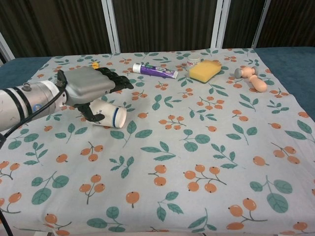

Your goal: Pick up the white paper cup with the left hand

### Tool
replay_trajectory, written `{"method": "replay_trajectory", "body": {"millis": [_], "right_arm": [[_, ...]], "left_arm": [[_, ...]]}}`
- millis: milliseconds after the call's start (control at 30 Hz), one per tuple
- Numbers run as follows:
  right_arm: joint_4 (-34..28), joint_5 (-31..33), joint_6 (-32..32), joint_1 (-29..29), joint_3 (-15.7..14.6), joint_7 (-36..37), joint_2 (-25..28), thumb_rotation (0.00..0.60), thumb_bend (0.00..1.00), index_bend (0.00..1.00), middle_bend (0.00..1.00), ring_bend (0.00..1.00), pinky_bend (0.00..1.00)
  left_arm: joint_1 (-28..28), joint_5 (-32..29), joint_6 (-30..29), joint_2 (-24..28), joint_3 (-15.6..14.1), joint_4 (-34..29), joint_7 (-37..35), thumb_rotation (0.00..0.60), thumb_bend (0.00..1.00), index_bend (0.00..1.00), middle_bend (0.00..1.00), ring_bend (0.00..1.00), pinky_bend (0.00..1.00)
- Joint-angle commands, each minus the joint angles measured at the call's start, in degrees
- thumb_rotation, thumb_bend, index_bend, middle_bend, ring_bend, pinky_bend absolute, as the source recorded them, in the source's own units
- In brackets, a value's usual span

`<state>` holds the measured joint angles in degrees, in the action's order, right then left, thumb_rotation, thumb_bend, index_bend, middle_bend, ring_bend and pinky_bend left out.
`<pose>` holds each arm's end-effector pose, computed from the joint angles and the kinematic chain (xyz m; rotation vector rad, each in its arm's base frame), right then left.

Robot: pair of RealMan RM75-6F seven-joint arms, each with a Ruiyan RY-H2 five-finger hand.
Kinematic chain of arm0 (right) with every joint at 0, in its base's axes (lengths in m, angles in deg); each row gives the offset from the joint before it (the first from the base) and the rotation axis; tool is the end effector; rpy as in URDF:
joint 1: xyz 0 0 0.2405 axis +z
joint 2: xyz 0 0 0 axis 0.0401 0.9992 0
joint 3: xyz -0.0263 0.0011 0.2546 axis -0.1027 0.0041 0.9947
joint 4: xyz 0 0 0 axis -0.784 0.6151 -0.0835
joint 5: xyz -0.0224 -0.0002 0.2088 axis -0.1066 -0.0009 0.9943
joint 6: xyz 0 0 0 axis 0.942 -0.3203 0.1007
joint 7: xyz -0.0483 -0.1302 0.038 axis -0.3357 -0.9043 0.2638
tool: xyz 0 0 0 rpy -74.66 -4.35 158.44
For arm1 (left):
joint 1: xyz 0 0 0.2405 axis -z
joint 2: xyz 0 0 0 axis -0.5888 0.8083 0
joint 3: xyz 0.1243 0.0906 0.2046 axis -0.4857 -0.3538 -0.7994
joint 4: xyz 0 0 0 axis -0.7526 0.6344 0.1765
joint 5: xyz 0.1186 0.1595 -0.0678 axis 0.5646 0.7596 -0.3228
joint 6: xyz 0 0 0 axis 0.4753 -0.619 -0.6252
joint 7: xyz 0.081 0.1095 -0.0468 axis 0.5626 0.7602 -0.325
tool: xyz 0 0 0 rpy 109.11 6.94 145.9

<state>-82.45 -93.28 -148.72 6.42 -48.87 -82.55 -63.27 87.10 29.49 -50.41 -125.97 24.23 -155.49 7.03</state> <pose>-0.3709 -0.1835 0.1466 1.2684 -0.9922 0.6449 -0.1221 0.3607 -0.0301 -2.0956 -0.3502 -0.5826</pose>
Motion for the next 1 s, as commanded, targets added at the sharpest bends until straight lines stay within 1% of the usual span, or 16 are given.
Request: {"method": "replay_trajectory", "body": {"millis": [33,167,267,333,433,500,633,800,867,967,1000], "right_arm": [[0.26,0.28,0.3,0.05,0.09,0.42,0.05,0.6,0.02,0.0,0.0,0.0,0.0],[0.61,0.17,0.26,-0.05,0.12,1.27,0.15,0.6,0.02,0.0,0.0,0.0,0.0],[0.98,0.35,0.46,-0.09,0.14,1.74,0.21,0.6,0.02,0.0,0.0,0.0,0.0],[1.26,0.41,0.52,-0.09,0.2,2.06,0.17,0.6,0.02,0.0,0.0,0.0,0.0],[1.51,0.31,0.51,-0.06,0.25,2.37,0.13,0.6,0.02,0.0,0.0,0.0,0.0],[1.61,0.26,0.52,-0.03,0.28,2.5,0.13,0.6,0.02,0.0,0.0,0.0,0.0],[1.71,0.3,0.81,0.09,0.27,2.51,0.11,0.6,0.02,0.0,0.0,0.0,0.0],[1.62,0.45,1.12,0.17,0.19,2.22,0.12,0.6,0.02,0.0,0.0,0.0,0.0],[1.55,0.58,1.2,0.2,0.25,2.22,0.17,0.6,0.02,0.0,0.0,0.0,0.0],[1.5,0.68,1.08,0.16,0.34,2.26,0.15,0.6,0.02,0.0,0.0,0.0,0.0],[1.5,0.6,0.95,0.12,0.34,2.28,0.11,0.6,0.02,0.0,0.0,0.0,0.0]], "left_arm": [[7.49,-21.16,-5.64,-2.27,-0.77,-9.6,23.29,0.6,0.33,0.0,0.0,0.0,0.0],[10.86,-30.23,-8.11,-3.89,-0.99,-10.51,29.19,0.6,0.33,0.0,0.0,0.0,0.0],[12.54,-34.27,-9.47,-4.64,-1.11,-10.44,31.01,0.6,0.33,0.0,0.0,0.0,0.0],[13.4,-35.75,-9.89,-4.98,-1.45,-9.68,31.56,0.6,0.33,0.0,0.01,0.0,0.0],[14.08,-36.78,-10.19,-5.34,-2.12,-8.47,31.72,0.6,0.33,0.0,0.05,0.0,0.0],[14.28,-36.61,-10.09,-5.52,-2.6,-7.69,31.01,0.6,0.33,0.02,0.08,0.0,0.0],[14.55,-35.2,-10.75,-6.04,-3.77,-6.17,30.23,0.6,0.35,0.13,0.16,0.0,0.0],[15.28,-36.66,-11.46,-6.37,-4.5,-5.76,30.97,0.6,0.37,0.23,0.25,0.0,0.0],[15.36,-36.48,-11.48,-6.37,-4.57,-5.73,30.48,0.6,0.38,0.29,0.29,0.0,0.0],[14.99,-34.11,-11.56,-6.04,-4.79,-5.8,28.23,0.6,0.39,0.36,0.34,0.03,0.0],[14.8,-33.22,-11.53,-5.77,-4.87,-5.94,27.42,0.6,0.39,0.37,0.35,0.03,0.0]]}}
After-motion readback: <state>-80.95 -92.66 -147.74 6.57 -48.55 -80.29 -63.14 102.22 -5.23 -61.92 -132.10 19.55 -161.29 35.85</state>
